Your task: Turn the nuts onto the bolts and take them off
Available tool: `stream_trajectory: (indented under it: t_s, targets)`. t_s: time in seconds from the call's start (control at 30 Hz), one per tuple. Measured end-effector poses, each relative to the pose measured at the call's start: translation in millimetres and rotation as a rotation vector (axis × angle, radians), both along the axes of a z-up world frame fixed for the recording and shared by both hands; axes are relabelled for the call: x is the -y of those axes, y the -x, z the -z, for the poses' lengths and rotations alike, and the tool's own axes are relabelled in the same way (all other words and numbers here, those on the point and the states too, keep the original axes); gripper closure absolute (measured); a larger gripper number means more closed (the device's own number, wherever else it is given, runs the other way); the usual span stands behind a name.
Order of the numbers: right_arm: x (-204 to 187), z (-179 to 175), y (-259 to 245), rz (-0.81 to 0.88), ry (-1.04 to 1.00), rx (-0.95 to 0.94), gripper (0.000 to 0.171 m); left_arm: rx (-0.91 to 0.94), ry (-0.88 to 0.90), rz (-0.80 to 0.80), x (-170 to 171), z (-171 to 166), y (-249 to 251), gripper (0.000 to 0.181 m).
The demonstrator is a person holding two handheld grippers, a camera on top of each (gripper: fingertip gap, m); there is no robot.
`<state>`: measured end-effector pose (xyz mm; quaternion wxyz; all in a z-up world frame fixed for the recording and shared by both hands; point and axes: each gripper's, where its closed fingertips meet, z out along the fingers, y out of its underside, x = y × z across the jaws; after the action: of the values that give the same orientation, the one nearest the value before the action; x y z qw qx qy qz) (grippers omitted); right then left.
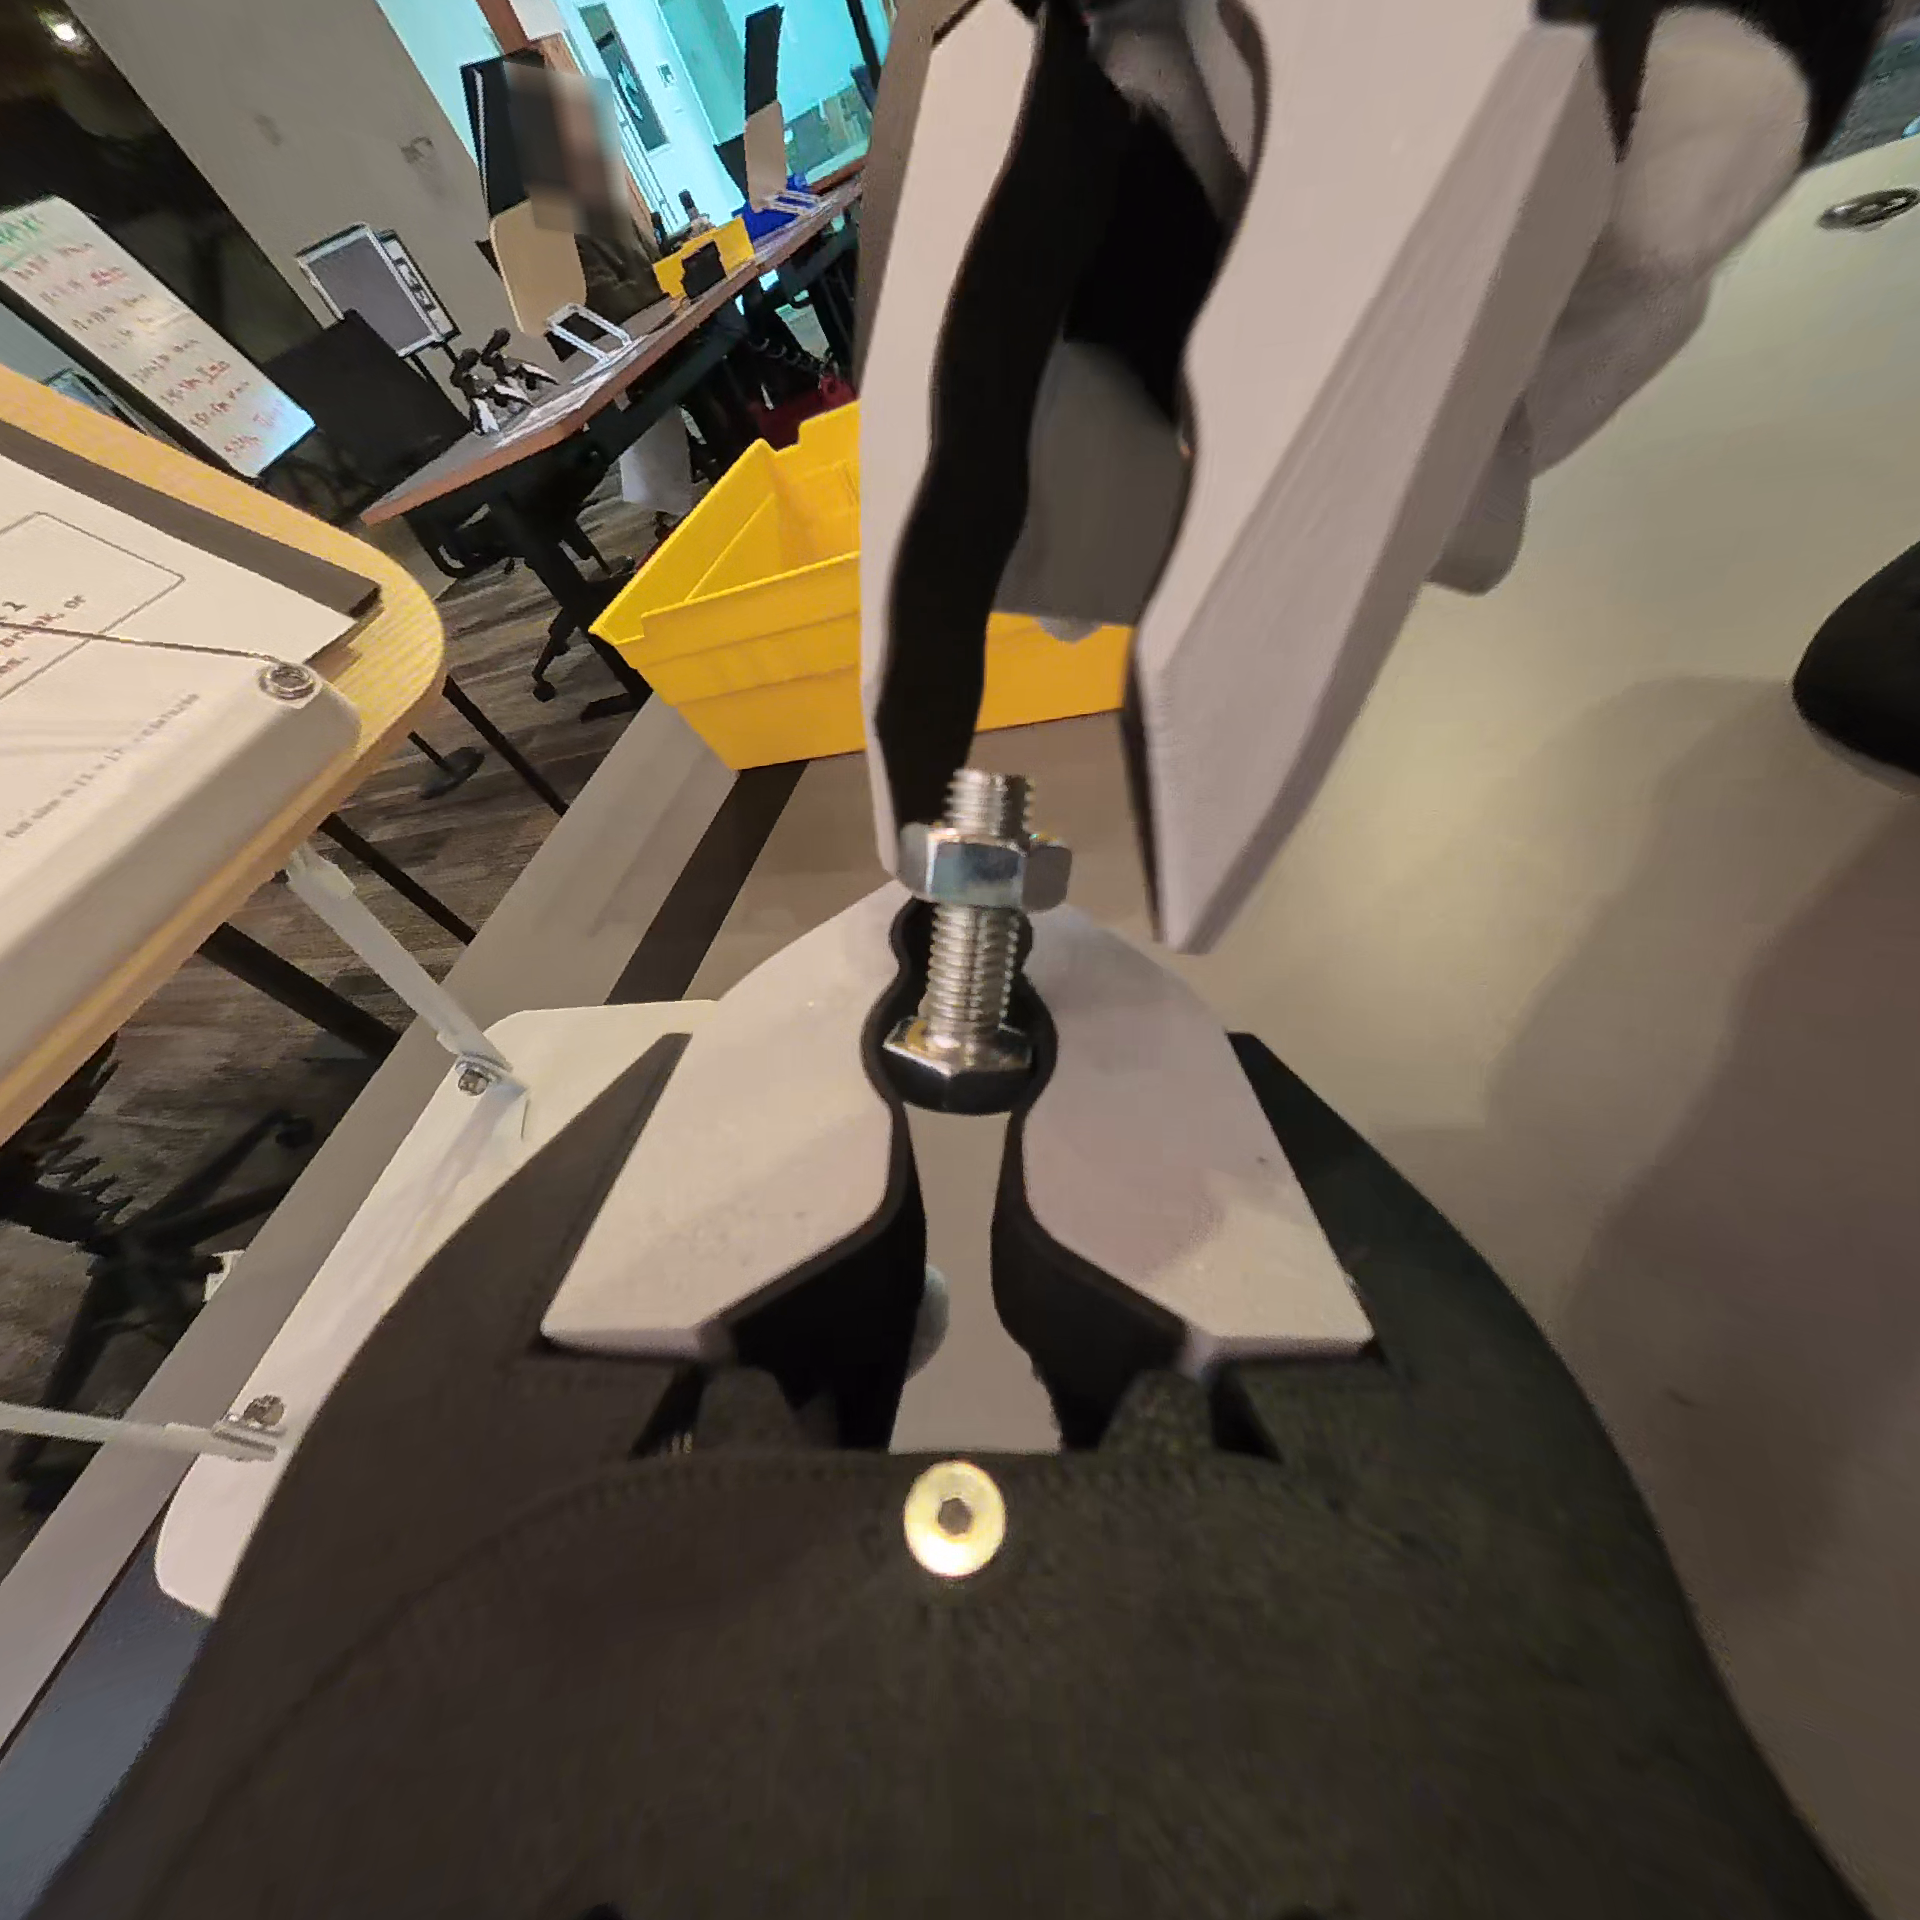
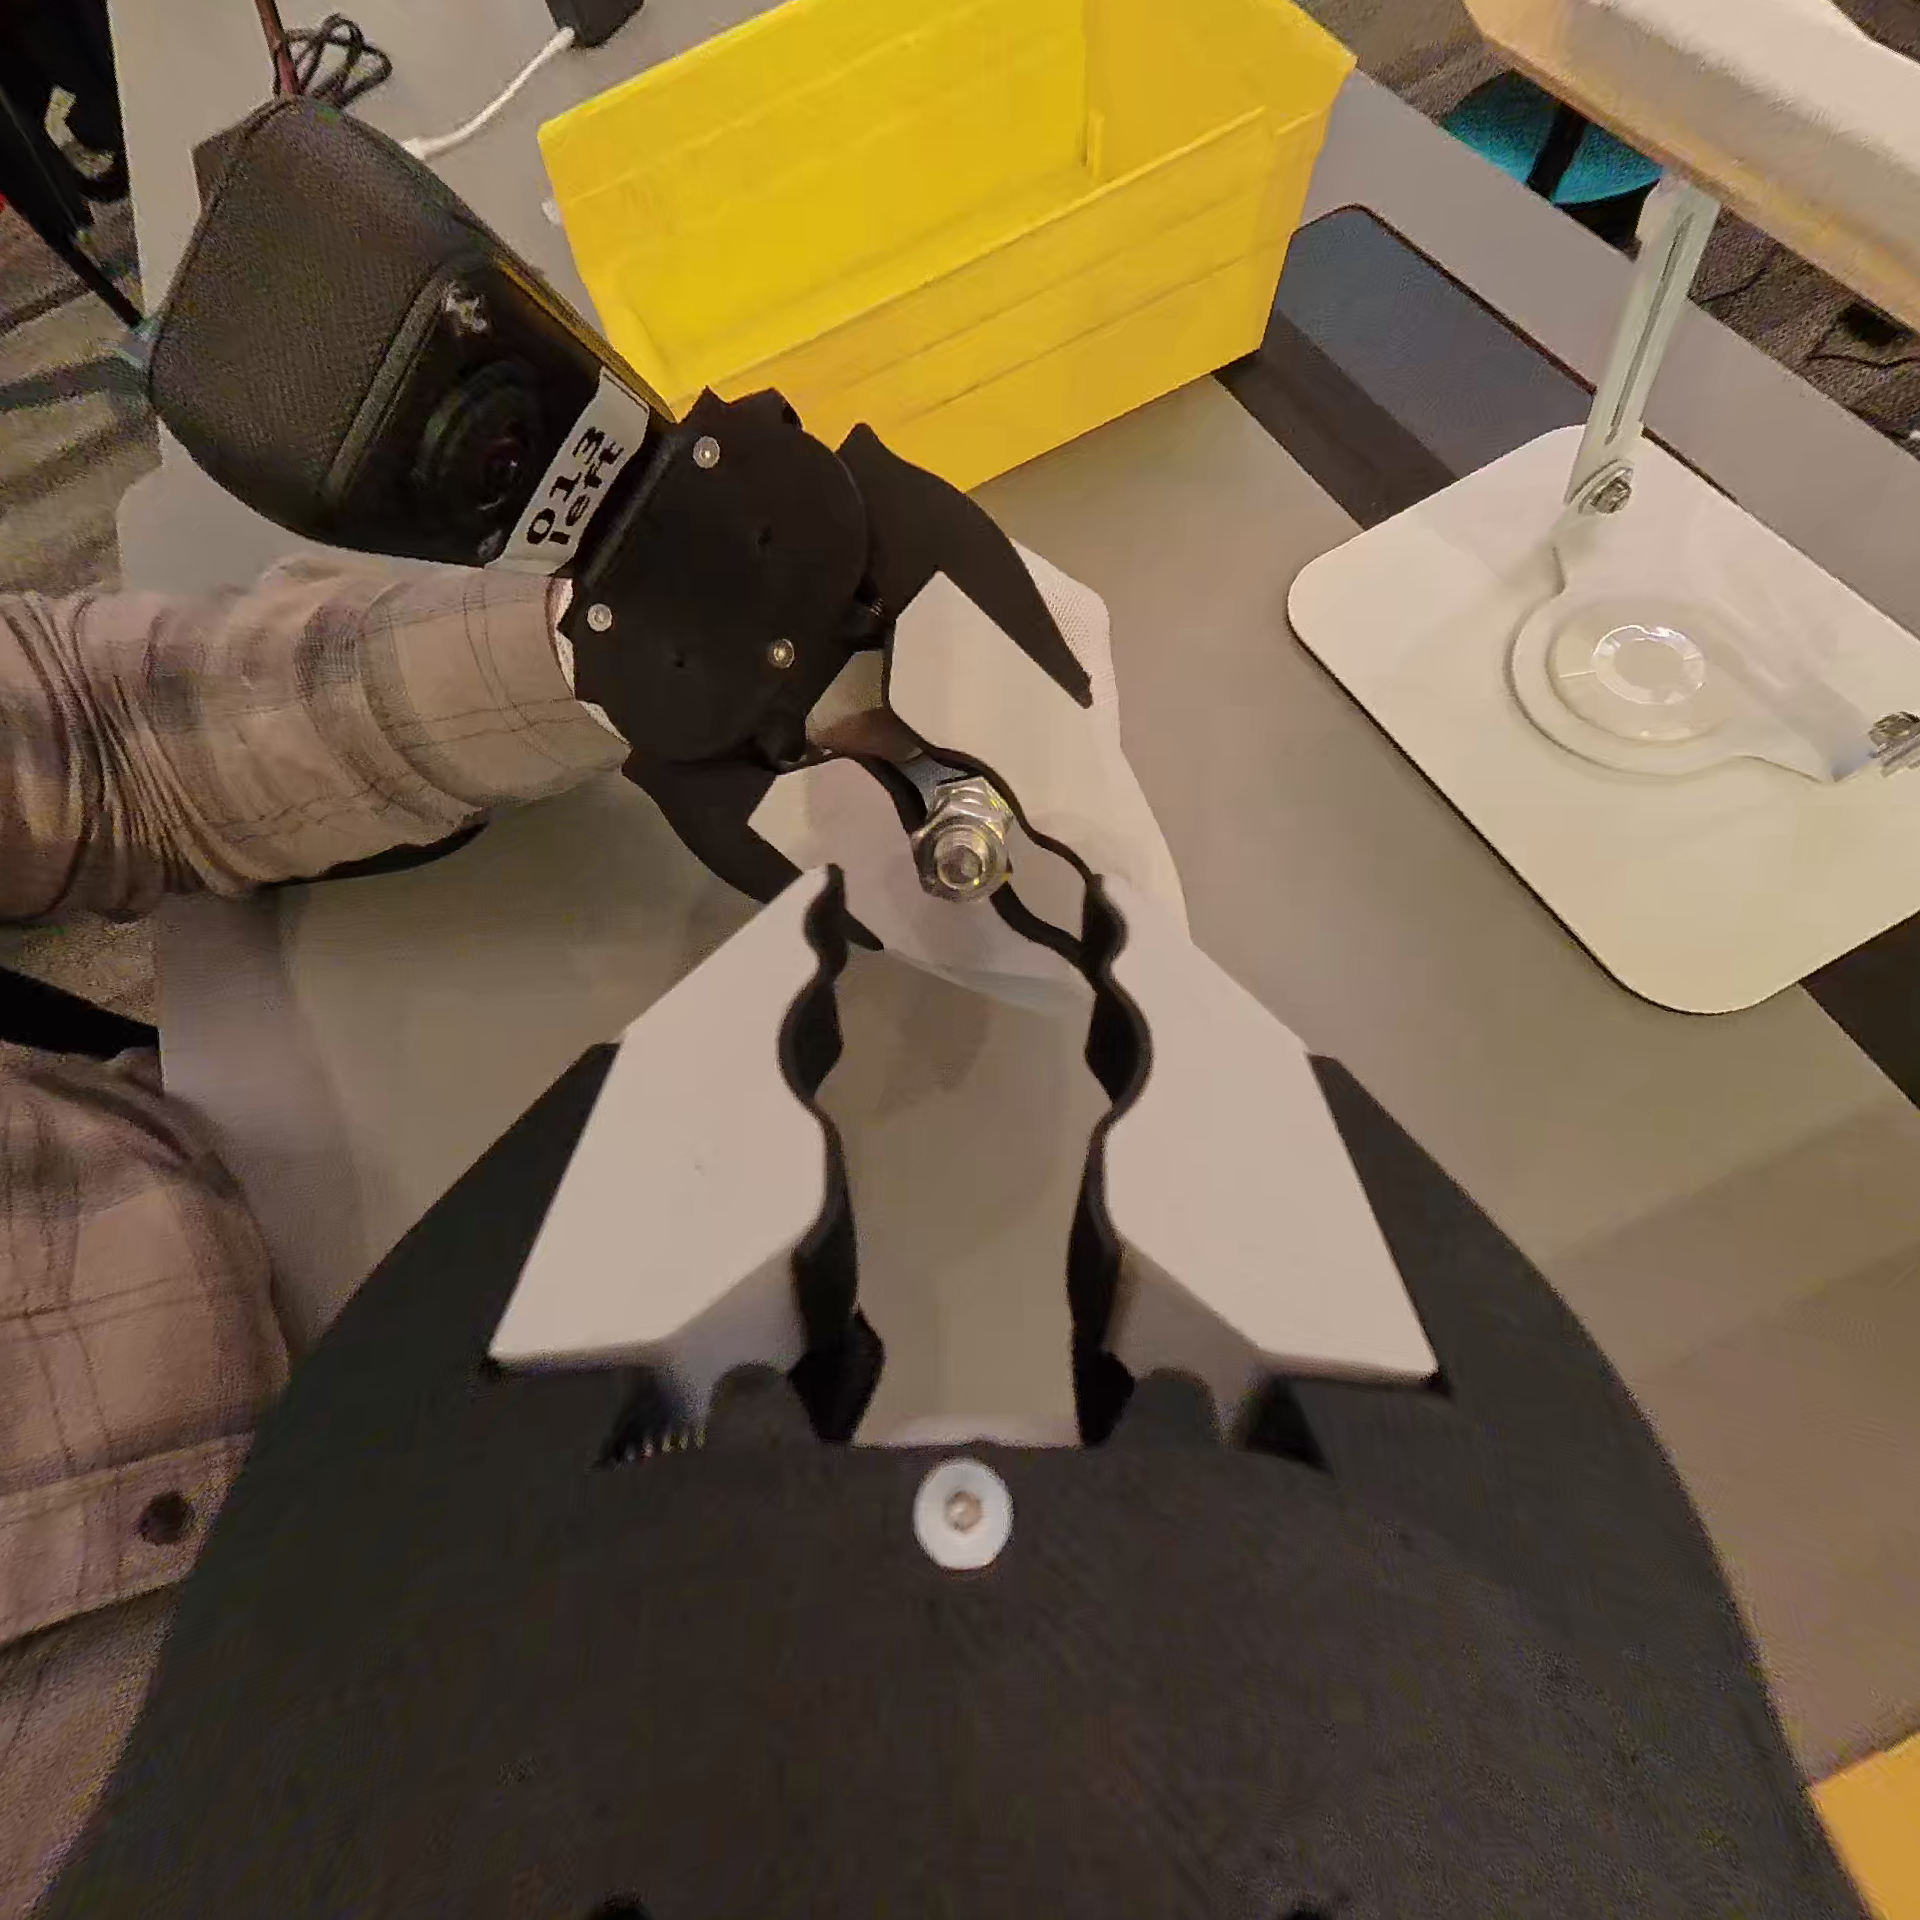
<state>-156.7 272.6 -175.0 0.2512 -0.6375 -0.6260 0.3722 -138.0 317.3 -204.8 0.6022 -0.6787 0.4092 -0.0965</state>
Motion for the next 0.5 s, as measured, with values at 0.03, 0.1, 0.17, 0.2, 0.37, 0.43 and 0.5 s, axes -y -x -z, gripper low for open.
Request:
stream_trajectory:
  t_s: [0.03, 0.1, 0.17, 0.2, 0.37, 0.43, 0.5]
  targets:
    - [0, -1, 2, 0.012, -0.005, -0.022, 0.136, 0.001, -0.003, -0.003, 0, 0, 0, 0.171]
    - [-4, -4, 5, 0.041, -0.012, -0.048, 0.151, -0.006, -0.006, -0.014, -2, 0, 1, 0.171]
    - [-2, -5, 6, 0.038, 0.01, -0.055, 0.155, -0.006, -0.006, -0.015, -2, 1, 2, 0.171]
    - [-1, -5, 6, 0.028, 0.005, -0.057, 0.155, -0.004, 0.0, -0.007, -1, 1, 1, 0.171]
    - [3, -4, 3, -0.184, -0.294, -0.016, 0.156, 0.007, 0.039, 0.054, 6, 3, -4, 0.171]
    - [6, -1, 1, -0.342, -0.557, 0.039, 0.156, -0.008, 0.056, 0.081, 10, 7, -8, 0.171]
    - [12, 1, -4, -0.568, -0.859, 0.083, 0.156, -0.003, 0.074, 0.132, 17, 10, -15, 0.171]
